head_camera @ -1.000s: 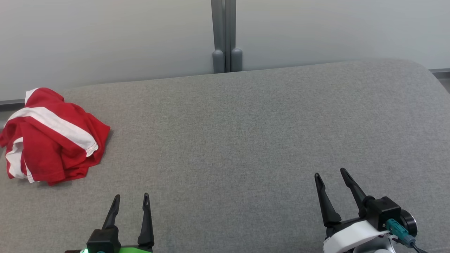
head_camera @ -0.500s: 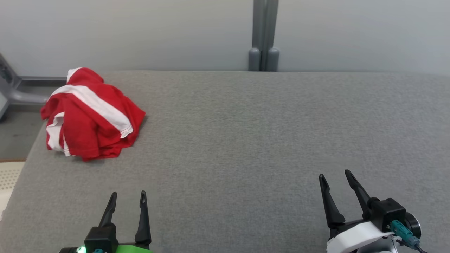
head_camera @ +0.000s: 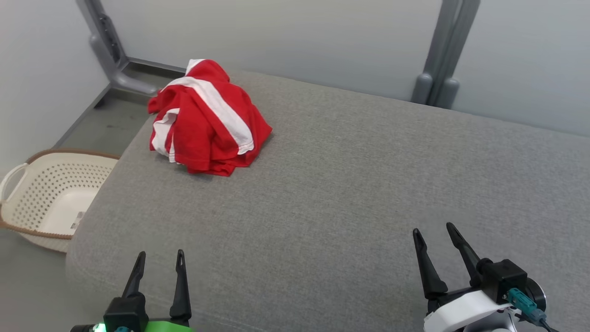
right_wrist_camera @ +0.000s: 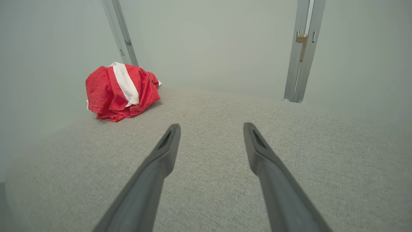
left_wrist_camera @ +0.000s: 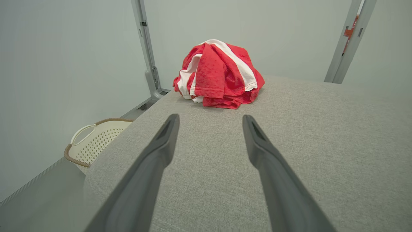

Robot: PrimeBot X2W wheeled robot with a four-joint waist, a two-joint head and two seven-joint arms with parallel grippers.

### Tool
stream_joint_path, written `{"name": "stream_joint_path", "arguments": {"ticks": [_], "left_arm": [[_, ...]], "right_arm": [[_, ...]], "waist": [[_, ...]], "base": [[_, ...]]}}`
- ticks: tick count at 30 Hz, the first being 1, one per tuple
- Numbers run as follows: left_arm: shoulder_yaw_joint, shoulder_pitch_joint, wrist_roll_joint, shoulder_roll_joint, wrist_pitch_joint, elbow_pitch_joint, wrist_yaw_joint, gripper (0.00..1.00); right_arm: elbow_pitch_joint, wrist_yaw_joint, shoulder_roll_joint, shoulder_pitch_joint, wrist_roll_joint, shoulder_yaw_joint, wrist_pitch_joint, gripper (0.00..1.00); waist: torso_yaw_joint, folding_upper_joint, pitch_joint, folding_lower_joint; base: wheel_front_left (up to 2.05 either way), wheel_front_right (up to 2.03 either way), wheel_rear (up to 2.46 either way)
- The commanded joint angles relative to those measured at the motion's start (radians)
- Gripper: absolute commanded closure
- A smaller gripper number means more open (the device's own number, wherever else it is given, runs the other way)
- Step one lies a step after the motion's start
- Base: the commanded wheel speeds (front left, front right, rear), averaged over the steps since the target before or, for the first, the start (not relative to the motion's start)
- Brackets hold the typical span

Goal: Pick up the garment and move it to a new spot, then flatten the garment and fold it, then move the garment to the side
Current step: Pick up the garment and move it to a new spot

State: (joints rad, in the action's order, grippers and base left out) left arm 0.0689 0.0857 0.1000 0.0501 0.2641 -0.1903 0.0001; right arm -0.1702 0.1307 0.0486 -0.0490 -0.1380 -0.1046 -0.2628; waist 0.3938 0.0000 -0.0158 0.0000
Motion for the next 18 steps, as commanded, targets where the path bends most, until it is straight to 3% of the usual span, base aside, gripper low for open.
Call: {"name": "stream_joint_path", "arguments": {"ticks": [1, 18], "left_arm": [[-0.003, -0.008, -0.007, 0.004, 0.001, 0.003, -0.001, 0.0], [-0.017, 0.002, 0.016, 0.002, 0.001, 0.022, 0.016, 0.0]], "right_arm": [[-0.002, 0.0, 0.003, 0.008, -0.004, -0.002, -0.003, 0.0], [0.008, 0.0, 0.003, 0.018, 0.024, -0.002, -0.003, 0.0]], "waist": [[0.053, 0.0, 0.001, 0.0], [0.018, 0.0, 0.039, 0.0]], "base": [[0.0, 0.0, 0.0], [0.0, 0.0, 0.0]]}}
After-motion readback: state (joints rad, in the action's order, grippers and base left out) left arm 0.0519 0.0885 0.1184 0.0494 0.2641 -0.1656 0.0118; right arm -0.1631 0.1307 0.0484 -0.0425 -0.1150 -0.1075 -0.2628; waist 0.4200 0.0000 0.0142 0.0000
